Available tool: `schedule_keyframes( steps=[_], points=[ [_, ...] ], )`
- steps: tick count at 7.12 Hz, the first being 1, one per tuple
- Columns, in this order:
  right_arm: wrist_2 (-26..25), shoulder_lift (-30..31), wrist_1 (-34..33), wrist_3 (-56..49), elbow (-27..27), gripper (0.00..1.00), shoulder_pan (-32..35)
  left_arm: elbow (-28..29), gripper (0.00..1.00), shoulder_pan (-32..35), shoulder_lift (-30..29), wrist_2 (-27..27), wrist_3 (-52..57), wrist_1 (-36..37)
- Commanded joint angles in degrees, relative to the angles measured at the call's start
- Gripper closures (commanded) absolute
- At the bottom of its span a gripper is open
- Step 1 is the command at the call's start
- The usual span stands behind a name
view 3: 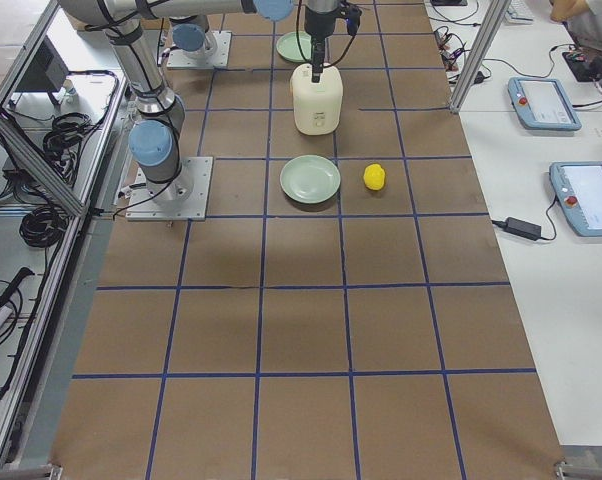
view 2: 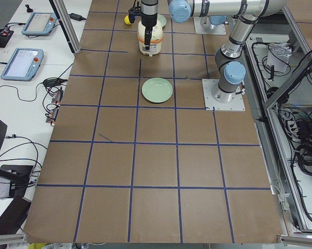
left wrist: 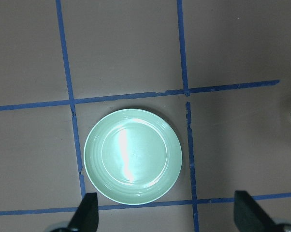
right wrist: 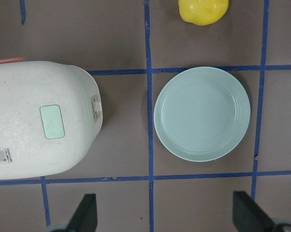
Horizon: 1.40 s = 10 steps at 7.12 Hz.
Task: Press rice cooker button
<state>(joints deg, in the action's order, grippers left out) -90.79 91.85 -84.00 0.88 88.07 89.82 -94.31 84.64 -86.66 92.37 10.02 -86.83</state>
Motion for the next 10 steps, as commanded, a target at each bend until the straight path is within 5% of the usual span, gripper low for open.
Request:
schedule_keyframes(
  steps=[1, 6, 8, 9, 10],
  points=[
    [0.00, -0.09, -0.20, 0.00, 0.00, 0.00, 0.00, 0.00, 0.00, 0.00, 0.00, 0.00, 0.00, 0.00],
    [0.09, -0.44, -0.63, 0.09, -0.52, 0.00, 0.26, 0.00, 0.00, 0.00, 0.00, 0.00, 0.00, 0.00],
    [5.25, -0.79, -0.72, -0.09, -0.09, 0.07, 0.53, 0.00, 0.00, 0.00, 0.00, 0.00, 0.00, 0.00],
    [4.58, -1.23, -0.64, 0.08, -0.09, 0.32, 0.44, 0.00, 0.00, 0.00, 0.00, 0.00, 0.00, 0.00],
    [4.83, -1.23, -0.64, 0.17, 0.00, 0.75, 0.61, 0.00, 0.00, 0.00, 0.00, 0.00, 0.00, 0.00]
  ],
)
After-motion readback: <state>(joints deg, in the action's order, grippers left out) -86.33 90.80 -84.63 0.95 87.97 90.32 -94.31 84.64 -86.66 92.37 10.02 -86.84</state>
